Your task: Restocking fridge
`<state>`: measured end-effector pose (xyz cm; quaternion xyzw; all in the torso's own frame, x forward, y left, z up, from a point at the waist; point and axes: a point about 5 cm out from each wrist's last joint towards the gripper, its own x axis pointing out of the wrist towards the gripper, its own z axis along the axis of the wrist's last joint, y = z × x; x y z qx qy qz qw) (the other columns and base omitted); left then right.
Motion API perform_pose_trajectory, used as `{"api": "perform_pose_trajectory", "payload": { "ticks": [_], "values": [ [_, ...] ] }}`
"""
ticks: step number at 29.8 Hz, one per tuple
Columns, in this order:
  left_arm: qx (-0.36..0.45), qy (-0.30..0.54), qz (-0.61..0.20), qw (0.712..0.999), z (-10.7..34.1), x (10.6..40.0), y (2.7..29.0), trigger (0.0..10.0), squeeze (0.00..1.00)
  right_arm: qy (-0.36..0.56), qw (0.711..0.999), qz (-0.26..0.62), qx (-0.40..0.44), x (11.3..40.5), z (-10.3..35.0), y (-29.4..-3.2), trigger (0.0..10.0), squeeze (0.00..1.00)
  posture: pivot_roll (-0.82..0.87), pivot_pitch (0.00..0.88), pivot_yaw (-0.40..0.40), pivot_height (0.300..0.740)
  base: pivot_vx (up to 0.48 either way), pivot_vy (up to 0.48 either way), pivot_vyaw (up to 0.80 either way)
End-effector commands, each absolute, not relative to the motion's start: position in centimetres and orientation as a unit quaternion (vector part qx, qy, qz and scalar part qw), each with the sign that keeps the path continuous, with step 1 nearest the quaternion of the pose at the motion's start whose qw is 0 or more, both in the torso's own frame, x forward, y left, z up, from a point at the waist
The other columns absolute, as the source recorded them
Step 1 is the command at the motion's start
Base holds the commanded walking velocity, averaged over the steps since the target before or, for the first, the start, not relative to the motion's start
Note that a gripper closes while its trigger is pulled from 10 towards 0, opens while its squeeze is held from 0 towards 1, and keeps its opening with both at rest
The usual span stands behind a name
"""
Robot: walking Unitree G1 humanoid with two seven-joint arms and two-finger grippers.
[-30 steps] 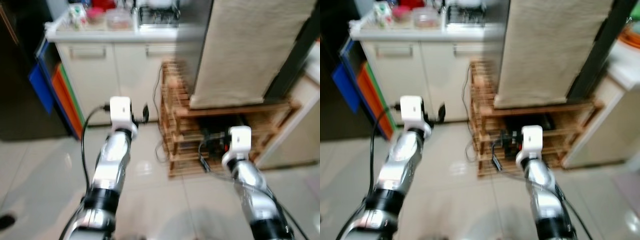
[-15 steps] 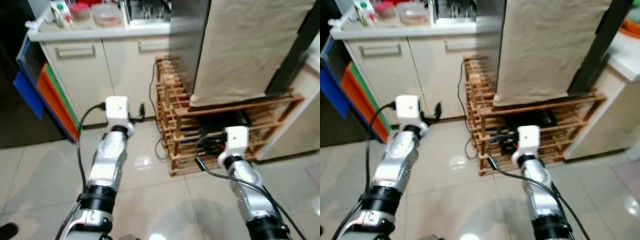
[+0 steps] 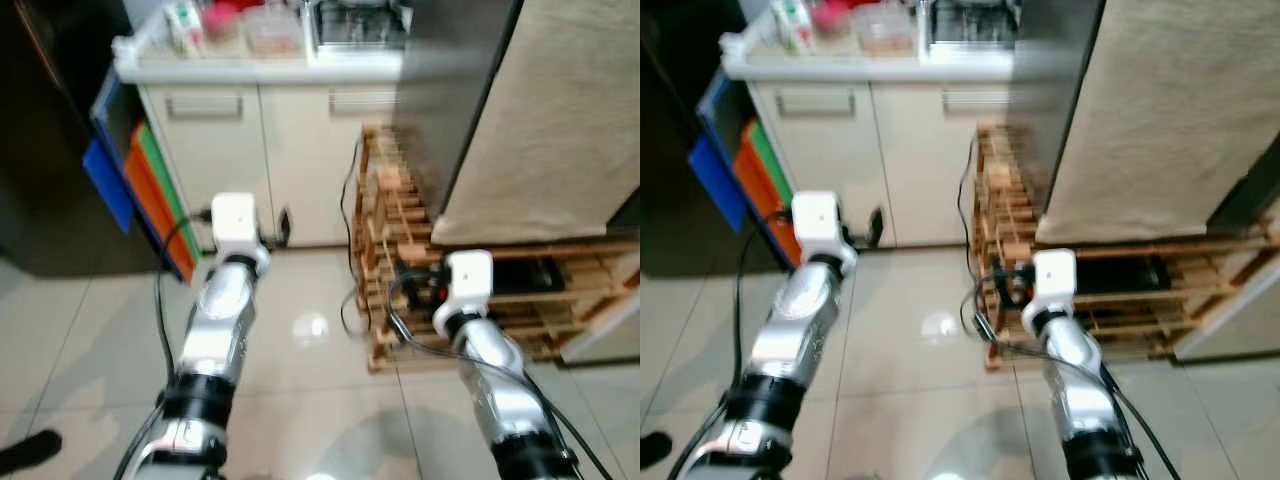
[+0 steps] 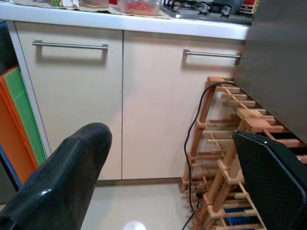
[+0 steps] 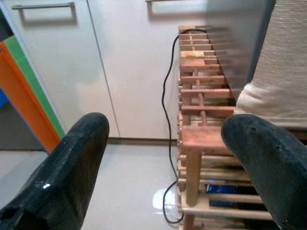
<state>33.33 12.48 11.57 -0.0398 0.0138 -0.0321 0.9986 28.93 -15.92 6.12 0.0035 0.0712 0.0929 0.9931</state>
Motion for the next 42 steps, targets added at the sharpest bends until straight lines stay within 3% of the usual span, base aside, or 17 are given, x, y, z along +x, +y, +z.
{"api": "perform_pose_trajectory", "payload": {
  "ticks": [1,16,23,33,42],
  "values": [
    [-0.043,0.017,-0.046,0.998,11.6,33.4,11.5,10.0,0.00,0.068,0.995,0.077,0.001,28.9,6.2,-17.0,10.0,0.00,-0.05,0.015,0.013,0.740,0.364,0.000,0.00],
    [-0.035,0.024,-0.041,0.998,11.5,33.5,12.2,10.0,0.00,0.076,0.993,0.090,-0.004,28.3,5.8,-16.9,10.0,0.00,-0.06,0.025,0.018,0.740,0.096,0.000,0.00],
    [-0.026,0.020,-0.079,0.996,12.8,35.0,12.4,10.0,0.00,0.082,0.992,0.096,-0.006,27.7,5.6,-17.2,10.0,0.00,-0.07,0.027,0.019,0.740,0.000,0.000,0.00],
    [-0.020,0.021,-0.081,0.996,13.1,35.7,12.6,10.0,0.00,0.066,0.994,0.088,-0.006,28.7,6.5,-17.1,10.0,0.00,-0.07,0.020,0.025,0.740,0.000,0.000,0.00],
    [-0.025,0.030,-0.085,0.996,12.1,35.1,12.2,10.0,0.00,-0.021,0.999,0.021,-0.032,31.4,11.0,-18.6,10.0,0.00,-0.06,0.011,0.025,0.740,0.000,0.000,0.00]
  ]
}}
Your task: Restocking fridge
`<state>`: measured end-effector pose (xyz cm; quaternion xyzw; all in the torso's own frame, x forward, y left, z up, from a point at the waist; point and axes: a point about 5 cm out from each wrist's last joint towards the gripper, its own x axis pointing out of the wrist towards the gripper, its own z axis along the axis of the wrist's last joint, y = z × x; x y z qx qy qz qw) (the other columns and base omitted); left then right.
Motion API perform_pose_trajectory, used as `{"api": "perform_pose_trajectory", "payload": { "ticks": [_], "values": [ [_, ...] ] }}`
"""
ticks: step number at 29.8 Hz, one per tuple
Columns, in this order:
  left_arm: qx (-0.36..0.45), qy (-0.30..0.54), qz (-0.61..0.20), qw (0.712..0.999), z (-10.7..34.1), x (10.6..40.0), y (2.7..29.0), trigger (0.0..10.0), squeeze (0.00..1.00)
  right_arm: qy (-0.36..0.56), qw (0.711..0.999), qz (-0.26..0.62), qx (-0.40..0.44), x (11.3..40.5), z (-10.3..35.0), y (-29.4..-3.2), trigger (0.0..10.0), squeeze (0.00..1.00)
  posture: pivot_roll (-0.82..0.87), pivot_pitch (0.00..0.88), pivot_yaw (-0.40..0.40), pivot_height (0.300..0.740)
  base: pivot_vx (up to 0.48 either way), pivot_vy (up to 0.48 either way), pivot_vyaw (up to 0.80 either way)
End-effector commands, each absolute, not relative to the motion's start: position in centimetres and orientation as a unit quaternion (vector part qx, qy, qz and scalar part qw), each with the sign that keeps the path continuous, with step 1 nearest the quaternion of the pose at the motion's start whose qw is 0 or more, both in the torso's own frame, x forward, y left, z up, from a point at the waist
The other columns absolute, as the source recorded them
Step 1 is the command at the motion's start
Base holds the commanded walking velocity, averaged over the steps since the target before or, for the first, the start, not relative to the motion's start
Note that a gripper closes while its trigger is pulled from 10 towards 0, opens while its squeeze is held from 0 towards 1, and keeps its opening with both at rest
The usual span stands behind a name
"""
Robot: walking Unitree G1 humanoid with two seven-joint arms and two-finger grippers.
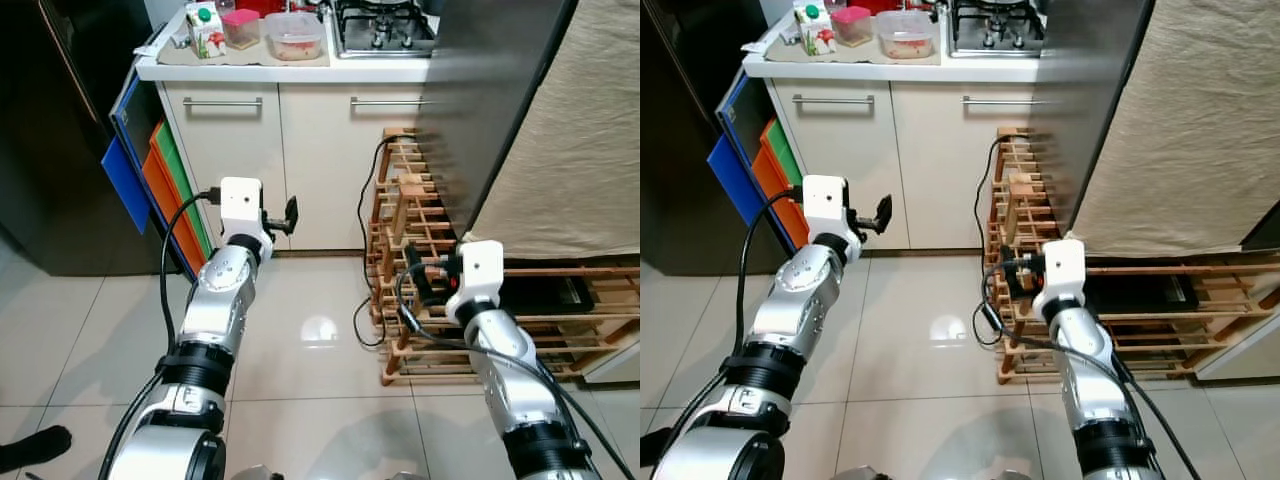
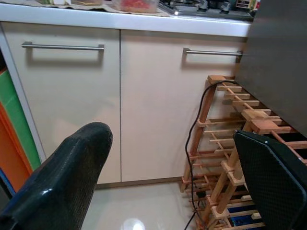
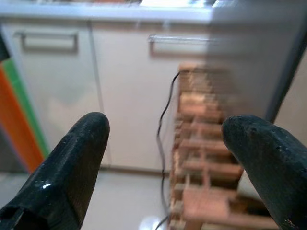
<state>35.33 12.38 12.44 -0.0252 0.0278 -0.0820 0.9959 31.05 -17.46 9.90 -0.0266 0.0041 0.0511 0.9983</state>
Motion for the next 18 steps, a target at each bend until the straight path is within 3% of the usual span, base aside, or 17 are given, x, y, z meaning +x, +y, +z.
{"api": "perform_pose_trajectory", "payload": {
  "ticks": [1,17,18],
  "values": [
    [-0.024,0.030,-0.086,0.996,12.1,35.1,12.2,10.0,0.00,-0.024,0.999,0.009,-0.034,31.6,11.2,-19.0,10.0,0.00,-0.06,0.010,0.027,0.740,0.000,0.000,0.00],
    [-0.019,0.033,-0.091,0.995,11.9,35.0,12.2,10.0,0.00,-0.062,0.998,-0.009,-0.023,32.9,13.7,-19.3,10.0,0.00,-0.06,0.021,0.045,0.740,0.000,0.000,0.00],
    [-0.019,0.033,-0.092,0.995,11.9,35.0,12.1,10.0,0.00,-0.073,0.996,-0.040,-0.036,33.4,14.4,-19.7,10.0,0.00,-0.06,0.021,0.044,0.740,0.000,0.000,0.00]
  ]
}}
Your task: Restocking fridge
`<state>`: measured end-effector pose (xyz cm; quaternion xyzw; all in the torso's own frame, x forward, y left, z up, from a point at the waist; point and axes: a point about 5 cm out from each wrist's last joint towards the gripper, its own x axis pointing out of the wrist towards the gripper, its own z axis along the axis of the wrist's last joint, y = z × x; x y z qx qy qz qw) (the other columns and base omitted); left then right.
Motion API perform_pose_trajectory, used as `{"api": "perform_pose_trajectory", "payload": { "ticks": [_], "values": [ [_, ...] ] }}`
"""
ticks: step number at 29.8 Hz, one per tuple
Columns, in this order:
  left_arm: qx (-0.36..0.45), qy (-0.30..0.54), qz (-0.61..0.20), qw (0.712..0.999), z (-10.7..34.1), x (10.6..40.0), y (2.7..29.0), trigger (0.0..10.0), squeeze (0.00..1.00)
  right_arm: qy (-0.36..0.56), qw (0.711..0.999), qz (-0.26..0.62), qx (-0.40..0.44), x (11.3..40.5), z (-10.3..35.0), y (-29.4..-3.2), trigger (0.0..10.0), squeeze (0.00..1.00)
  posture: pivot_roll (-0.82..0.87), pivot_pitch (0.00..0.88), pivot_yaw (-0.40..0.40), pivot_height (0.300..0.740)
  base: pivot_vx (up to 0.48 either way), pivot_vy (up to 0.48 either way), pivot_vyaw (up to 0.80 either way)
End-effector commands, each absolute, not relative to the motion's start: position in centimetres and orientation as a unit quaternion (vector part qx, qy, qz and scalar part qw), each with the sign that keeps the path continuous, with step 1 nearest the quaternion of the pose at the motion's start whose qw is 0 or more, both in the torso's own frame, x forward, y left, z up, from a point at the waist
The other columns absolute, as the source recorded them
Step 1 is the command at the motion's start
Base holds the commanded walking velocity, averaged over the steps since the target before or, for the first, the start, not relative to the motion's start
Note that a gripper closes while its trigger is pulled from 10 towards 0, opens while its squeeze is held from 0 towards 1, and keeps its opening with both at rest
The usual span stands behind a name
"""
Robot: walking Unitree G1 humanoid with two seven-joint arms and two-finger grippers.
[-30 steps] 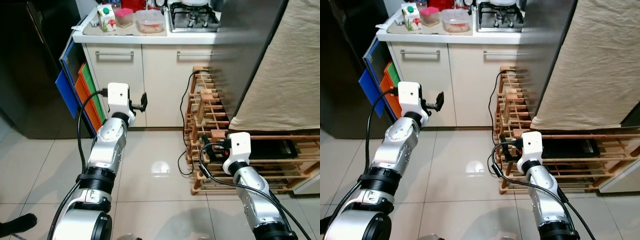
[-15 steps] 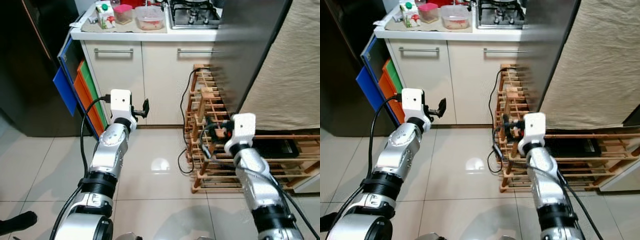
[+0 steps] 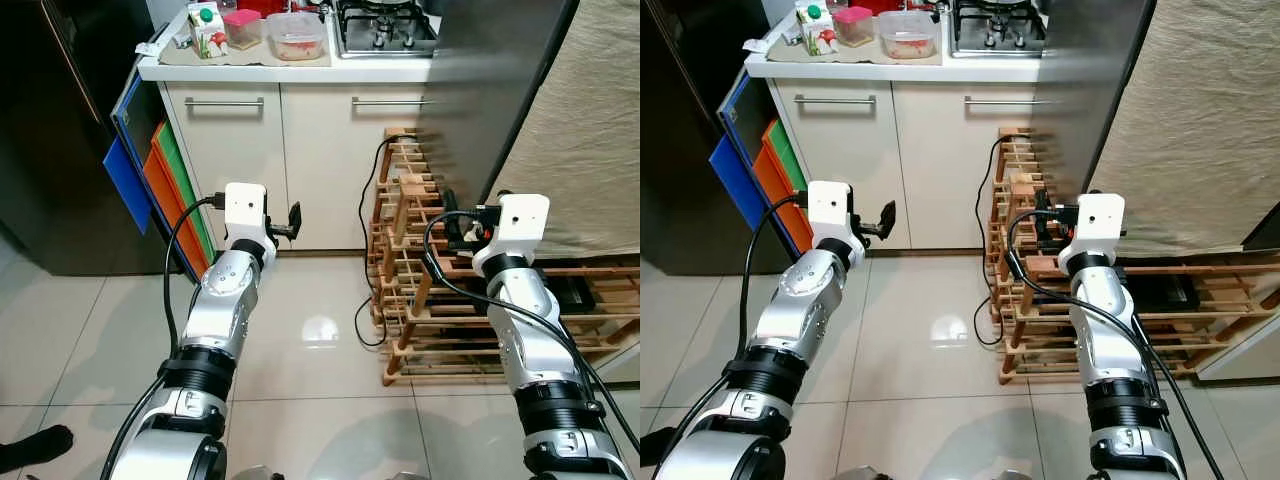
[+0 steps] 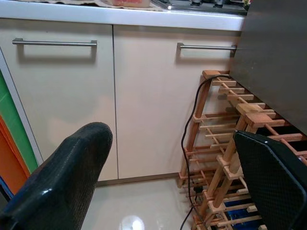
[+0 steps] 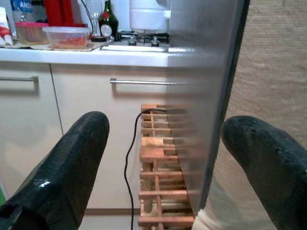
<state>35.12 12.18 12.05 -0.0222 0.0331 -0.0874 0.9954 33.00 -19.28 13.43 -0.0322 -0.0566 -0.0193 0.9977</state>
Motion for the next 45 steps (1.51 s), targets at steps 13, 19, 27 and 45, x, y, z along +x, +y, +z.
{"api": "perform_pose_trajectory", "payload": {
  "ticks": [13,19,27,45],
  "values": [
    [-0.020,0.034,-0.092,0.995,11.9,35.0,11.9,10.0,0.00,-0.092,0.978,-0.168,-0.078,35.3,16.7,-22.9,10.0,0.00,-0.06,0.020,0.038,0.740,0.000,0.000,0.00],
    [-0.021,0.034,-0.089,0.995,11.9,35.0,11.9,10.0,0.00,-0.095,0.972,-0.199,-0.083,35.6,16.9,-23.3,10.0,0.00,-0.06,0.021,0.037,0.740,0.000,0.000,0.00],
    [-0.022,0.033,-0.091,0.995,11.9,35.1,11.8,10.0,0.00,-0.105,0.970,-0.205,-0.082,36.4,17.6,-23.3,10.0,0.00,-0.06,0.014,0.035,0.740,0.000,0.000,0.00],
    [-0.023,0.031,-0.093,0.995,12.0,35.2,11.6,10.0,0.00,-0.123,0.965,-0.215,-0.086,38.0,19.6,-23.5,10.0,0.00,-0.06,0.004,0.036,0.740,0.000,0.000,0.00]
  ]
}}
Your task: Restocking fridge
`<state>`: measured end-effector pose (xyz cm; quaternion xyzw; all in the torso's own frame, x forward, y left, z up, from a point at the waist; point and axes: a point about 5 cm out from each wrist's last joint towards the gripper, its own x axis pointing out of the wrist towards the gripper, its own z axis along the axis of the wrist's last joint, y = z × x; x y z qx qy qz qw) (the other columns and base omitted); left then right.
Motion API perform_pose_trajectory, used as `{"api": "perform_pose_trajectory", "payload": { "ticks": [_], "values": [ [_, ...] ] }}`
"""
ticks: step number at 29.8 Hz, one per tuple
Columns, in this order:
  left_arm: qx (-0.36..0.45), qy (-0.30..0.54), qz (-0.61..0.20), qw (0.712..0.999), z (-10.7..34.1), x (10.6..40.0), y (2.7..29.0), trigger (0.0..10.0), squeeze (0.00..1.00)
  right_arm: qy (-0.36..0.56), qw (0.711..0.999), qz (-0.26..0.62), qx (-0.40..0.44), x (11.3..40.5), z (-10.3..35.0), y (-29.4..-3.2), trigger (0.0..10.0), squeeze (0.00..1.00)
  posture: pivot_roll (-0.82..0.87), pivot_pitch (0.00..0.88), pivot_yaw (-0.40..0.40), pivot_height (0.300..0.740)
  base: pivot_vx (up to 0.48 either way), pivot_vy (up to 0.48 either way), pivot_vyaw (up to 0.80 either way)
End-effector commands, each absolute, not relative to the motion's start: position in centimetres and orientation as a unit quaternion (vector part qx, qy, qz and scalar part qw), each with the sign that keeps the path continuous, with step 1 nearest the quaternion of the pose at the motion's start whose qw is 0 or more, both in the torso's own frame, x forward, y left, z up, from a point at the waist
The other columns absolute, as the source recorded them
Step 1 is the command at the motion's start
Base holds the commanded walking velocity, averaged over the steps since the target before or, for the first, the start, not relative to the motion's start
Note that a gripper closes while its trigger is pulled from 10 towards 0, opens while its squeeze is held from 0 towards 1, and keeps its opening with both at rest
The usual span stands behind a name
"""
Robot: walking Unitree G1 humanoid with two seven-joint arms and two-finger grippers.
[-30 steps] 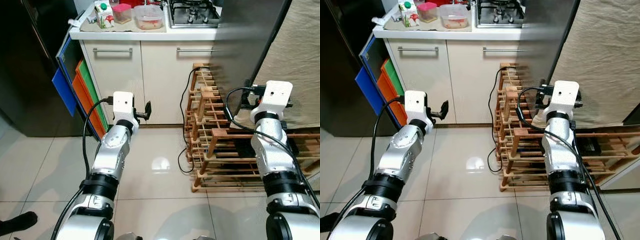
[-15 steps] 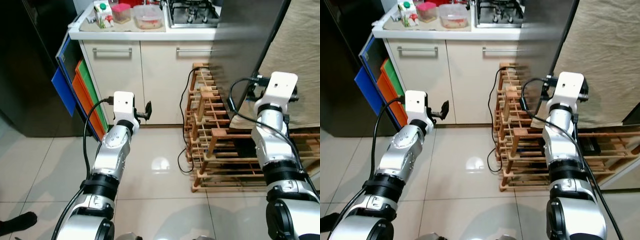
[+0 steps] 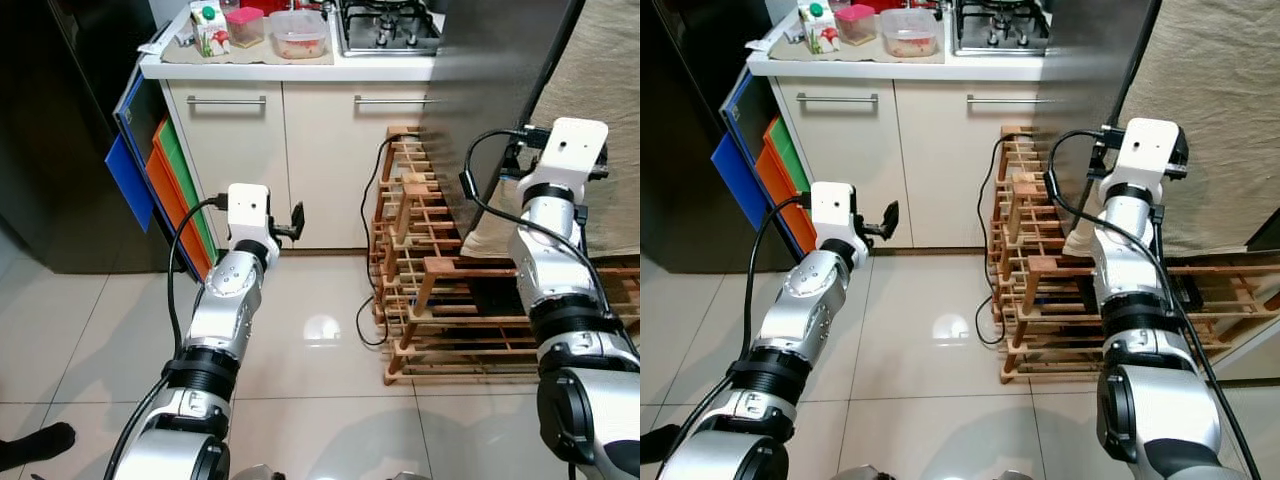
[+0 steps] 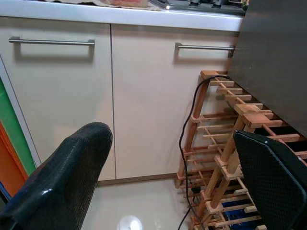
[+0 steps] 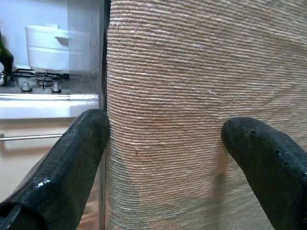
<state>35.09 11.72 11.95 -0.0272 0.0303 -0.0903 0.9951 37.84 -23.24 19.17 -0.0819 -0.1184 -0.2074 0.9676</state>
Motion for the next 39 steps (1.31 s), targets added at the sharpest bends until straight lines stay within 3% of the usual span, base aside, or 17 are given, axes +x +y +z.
{"api": "perform_pose_trajectory", "payload": {
  "ticks": [1,9,14,19,27,39],
  "values": [
    [-0.023,0.031,-0.093,0.995,12.0,35.2,11.6,10.0,0.00,-0.120,0.965,-0.216,-0.089,38.0,19.6,-23.5,10.0,0.00,-0.06,0.006,0.036,0.740,0.000,0.000,0.00],
    [-0.024,0.030,-0.093,0.995,11.9,35.1,11.5,10.0,0.00,-0.122,0.972,-0.193,-0.063,37.7,19.3,-23.9,10.0,0.00,-0.05,0.012,0.024,0.740,0.000,0.000,0.00],
    [-0.011,0.021,-0.095,0.995,12.1,34.9,11.5,10.0,0.00,-0.133,0.985,-0.101,-0.037,36.3,18.0,-22.4,10.0,0.00,-0.05,0.020,0.013,0.740,0.000,0.000,0.00],
    [-0.011,0.023,-0.094,0.995,11.9,34.6,11.5,10.0,0.00,-0.072,0.997,0.037,0.004,32.5,13.8,-20.5,10.0,0.00,-0.06,0.029,0.013,0.740,0.000,0.000,0.00],
    [-0.014,0.022,-0.099,0.995,12.0,34.7,11.3,10.0,0.00,-0.020,0.999,0.041,0.026,30.4,11.0,-21.0,10.0,0.00,-0.06,0.030,0.016,0.740,0.000,0.000,0.00],
    [0.007,0.030,-0.108,0.994,11.9,35.0,11.5,10.0,0.00,-0.005,1.000,0.019,0.011,30.2,10.7,-20.7,10.0,0.00,-0.06,0.023,0.023,0.740,0.000,0.000,0.00]
  ]
}}
